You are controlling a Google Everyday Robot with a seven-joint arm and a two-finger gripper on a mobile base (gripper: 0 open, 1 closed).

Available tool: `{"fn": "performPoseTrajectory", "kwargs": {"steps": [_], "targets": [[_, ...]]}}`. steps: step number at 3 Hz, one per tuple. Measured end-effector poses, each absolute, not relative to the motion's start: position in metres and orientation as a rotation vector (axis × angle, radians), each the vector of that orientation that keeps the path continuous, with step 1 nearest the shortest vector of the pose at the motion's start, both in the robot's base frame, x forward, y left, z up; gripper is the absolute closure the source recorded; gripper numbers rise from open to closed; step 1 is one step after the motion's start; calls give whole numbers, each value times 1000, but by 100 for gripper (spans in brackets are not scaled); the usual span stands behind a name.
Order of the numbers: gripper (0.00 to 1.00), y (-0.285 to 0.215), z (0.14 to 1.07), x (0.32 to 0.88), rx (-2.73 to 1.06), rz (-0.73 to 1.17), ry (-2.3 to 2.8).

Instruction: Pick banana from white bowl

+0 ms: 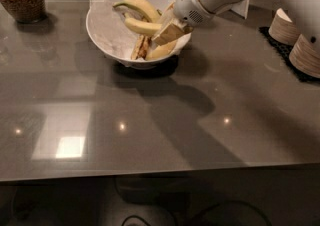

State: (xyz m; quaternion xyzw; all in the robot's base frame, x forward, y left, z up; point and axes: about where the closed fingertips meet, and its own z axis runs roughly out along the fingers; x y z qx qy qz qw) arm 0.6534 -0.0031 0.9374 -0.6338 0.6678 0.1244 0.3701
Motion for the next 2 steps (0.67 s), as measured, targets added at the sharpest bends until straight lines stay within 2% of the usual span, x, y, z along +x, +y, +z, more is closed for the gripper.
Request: {"fn": "performPoseTrajectory", "kwargs": {"steps": [2], "targets": [[100,-28,973,583,-1654,372,1595]]}}
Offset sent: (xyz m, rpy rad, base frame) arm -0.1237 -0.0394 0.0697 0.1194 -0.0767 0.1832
